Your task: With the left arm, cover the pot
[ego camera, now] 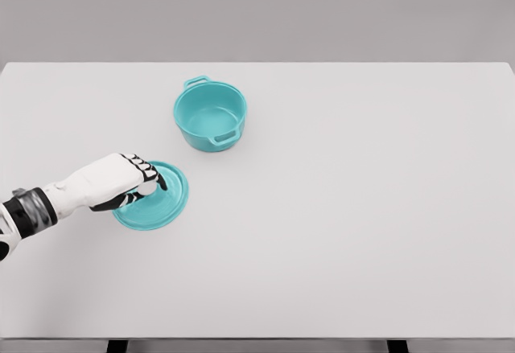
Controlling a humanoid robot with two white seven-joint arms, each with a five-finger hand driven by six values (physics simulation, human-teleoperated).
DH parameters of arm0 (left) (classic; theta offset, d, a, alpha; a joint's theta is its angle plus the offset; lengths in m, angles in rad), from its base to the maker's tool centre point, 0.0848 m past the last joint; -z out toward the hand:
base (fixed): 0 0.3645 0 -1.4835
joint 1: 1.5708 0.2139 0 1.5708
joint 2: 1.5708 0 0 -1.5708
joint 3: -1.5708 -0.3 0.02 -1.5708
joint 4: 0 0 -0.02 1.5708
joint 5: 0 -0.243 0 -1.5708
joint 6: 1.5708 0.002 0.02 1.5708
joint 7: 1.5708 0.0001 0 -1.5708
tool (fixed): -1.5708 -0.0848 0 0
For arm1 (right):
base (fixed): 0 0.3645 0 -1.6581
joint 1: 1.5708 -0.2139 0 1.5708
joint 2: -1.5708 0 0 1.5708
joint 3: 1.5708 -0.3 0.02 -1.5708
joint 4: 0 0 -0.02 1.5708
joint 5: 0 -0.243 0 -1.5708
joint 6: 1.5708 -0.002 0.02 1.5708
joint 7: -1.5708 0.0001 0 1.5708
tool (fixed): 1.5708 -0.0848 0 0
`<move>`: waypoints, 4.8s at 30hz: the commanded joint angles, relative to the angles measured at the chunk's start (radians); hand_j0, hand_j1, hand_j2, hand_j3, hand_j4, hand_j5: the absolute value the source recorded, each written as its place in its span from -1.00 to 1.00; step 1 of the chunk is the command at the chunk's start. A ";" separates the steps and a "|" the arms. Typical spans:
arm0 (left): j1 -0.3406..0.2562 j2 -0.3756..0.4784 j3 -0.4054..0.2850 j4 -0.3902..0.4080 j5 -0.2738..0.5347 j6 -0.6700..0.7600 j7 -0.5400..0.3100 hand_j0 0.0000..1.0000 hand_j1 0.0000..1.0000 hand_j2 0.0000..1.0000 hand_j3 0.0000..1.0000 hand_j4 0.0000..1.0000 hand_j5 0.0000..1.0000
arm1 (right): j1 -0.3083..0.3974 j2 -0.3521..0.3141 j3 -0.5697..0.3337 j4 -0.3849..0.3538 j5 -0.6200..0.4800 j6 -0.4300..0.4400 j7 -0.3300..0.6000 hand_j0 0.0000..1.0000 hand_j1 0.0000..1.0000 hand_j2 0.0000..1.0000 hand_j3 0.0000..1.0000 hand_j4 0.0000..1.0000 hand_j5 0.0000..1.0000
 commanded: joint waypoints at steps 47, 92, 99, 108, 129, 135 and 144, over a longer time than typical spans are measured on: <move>-0.248 -0.015 0.004 0.117 0.011 0.001 0.003 -0.07 -0.07 -0.07 -0.07 -0.07 -0.07 | 0.000 0.000 0.000 0.001 0.000 0.000 0.000 1.00 1.00 1.00 1.00 1.00 1.00; -0.531 -0.285 -0.132 0.458 -0.037 0.001 0.000 0.00 0.00 0.00 0.00 0.00 0.00 | -0.002 0.000 0.000 0.000 0.000 0.000 0.000 1.00 1.00 1.00 1.00 1.00 1.00; -0.546 -0.290 -0.134 0.479 -0.037 0.001 0.000 0.00 0.00 0.00 0.00 0.00 0.00 | 0.000 0.000 0.000 0.000 0.000 0.000 0.000 1.00 1.00 1.00 1.00 1.00 1.00; -0.577 -0.290 -0.137 0.548 -0.037 0.001 0.000 0.00 0.00 0.00 0.00 0.00 0.00 | 0.000 0.000 0.000 0.000 0.000 0.000 0.000 1.00 1.00 1.00 1.00 1.00 1.00; -0.586 -0.304 -0.137 0.579 -0.037 0.001 0.000 0.25 0.25 0.25 0.25 0.25 0.25 | 0.000 0.000 0.000 0.000 0.000 0.000 0.000 1.00 1.00 1.00 1.00 1.00 1.00; -0.588 -0.304 -0.138 0.579 -0.037 0.001 0.000 0.35 0.35 0.35 0.35 0.35 0.35 | 0.000 0.000 0.000 0.000 0.000 0.000 0.000 1.00 1.00 1.00 1.00 1.00 1.00; -0.589 -0.302 -0.138 0.568 -0.037 0.001 0.000 0.44 0.44 0.44 0.44 0.44 0.44 | -0.002 0.000 0.000 0.001 0.000 0.000 0.000 1.00 1.00 1.00 1.00 1.00 1.00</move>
